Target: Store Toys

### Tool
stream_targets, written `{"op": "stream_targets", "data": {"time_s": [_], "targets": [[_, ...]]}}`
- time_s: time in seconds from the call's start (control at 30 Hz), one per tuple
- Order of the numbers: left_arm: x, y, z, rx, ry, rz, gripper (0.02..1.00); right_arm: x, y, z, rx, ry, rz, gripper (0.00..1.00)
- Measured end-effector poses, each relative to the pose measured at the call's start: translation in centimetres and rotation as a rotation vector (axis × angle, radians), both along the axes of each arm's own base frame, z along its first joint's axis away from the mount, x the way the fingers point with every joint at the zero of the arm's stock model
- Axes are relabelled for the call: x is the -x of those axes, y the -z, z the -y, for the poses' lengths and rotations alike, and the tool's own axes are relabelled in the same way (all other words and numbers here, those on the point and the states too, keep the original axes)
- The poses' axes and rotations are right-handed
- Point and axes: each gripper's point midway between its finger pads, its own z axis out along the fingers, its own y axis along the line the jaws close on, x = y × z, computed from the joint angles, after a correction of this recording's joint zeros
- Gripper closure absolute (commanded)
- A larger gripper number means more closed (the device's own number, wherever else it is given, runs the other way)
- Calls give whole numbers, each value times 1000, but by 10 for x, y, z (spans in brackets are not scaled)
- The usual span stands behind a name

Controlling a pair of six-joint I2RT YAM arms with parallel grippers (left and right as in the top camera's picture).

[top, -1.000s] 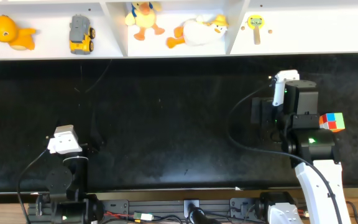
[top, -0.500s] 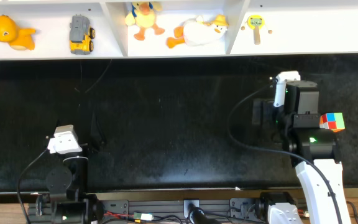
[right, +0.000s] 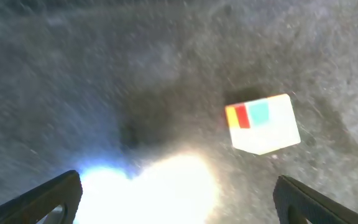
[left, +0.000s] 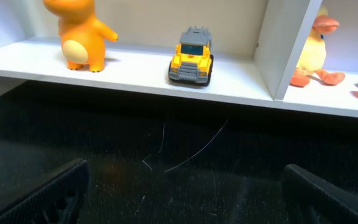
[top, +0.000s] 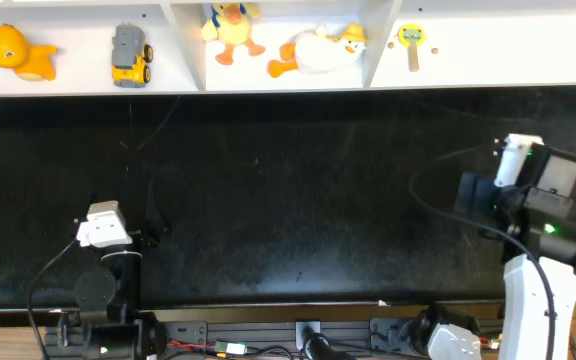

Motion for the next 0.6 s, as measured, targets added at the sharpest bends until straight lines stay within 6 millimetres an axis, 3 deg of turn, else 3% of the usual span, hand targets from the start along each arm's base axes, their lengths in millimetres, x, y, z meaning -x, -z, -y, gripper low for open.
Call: {"op": "stream_targets", "data": {"time_s": [0.23, 0.4, 0.6], "targets": [[0, 0, 0, 0, 0, 0, 20, 33, 7, 43, -16, 51, -48, 3], [0, 0, 0, 0, 0, 0, 20, 66, 18, 51, -28, -19, -144, 3], [0, 0, 0, 0, 0, 0, 20, 77, 26, 67, -19, -67, -180, 3]]}}
